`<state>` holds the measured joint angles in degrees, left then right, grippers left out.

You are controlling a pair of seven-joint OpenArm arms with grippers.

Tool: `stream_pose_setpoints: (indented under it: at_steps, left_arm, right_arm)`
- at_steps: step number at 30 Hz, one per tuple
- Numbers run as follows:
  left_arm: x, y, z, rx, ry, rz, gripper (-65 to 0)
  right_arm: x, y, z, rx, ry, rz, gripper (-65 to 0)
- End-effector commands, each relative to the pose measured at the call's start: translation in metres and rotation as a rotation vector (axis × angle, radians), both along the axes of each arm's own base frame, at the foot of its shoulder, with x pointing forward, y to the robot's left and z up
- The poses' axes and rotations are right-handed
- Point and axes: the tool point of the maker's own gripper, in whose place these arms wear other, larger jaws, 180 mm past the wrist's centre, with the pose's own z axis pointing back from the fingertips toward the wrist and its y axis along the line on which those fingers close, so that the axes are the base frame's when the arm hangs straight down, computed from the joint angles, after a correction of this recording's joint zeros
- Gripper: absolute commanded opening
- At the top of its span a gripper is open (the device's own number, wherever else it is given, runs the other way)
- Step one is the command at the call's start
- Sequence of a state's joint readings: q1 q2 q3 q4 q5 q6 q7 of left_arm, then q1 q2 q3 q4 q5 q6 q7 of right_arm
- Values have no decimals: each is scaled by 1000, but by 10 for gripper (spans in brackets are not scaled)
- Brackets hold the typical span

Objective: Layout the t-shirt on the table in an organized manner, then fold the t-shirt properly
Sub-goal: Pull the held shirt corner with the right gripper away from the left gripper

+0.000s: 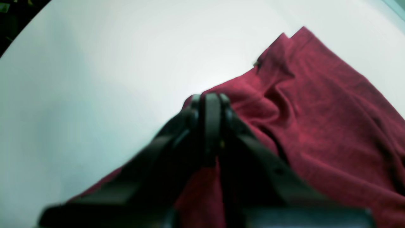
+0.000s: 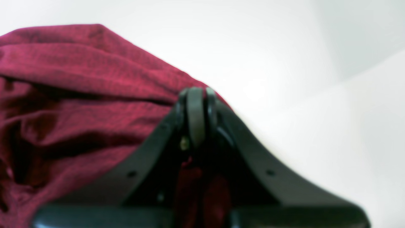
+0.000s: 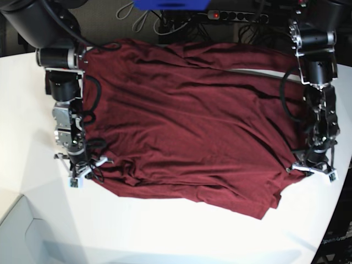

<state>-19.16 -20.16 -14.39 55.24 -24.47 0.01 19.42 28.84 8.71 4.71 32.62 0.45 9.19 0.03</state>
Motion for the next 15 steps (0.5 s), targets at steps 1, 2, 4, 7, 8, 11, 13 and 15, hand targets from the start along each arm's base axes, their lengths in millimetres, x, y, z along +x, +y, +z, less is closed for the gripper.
stream_pose_setpoints:
  at_steps: [1,2,4,7,8,11,13,15]
  left_arm:
    - [11,10,21,26,-57,15,-650]
    - [9,11,18,23,-48,18,-650]
    - [8,12,14,19,-40,22,-650]
    - [8,12,13,19,-38,22,-650]
    - [8,12,13,19,-38,22,-650]
    - [8,12,13,18,-39,22,-650]
    - [8,11,13,16,-39,23,-650]
    - [8,12,13,15,-40,25,-650]
  right_arm:
    - [-6,0,-10,-2,78,10,-642]
    - [-4,-1,-6,-3,67,11,-642]
    - [3,-1,11,-15,15,14,-642]
    - [1,-1,28,-37,-35,24,-629]
    - [2,0,35,-42,-49,28,-615]
    - [2,2,59,-59,-101,36,-567]
    - [-5,5,74,-74,-133,46,-552]
    - [-16,14,85,-79,-145,57,-546]
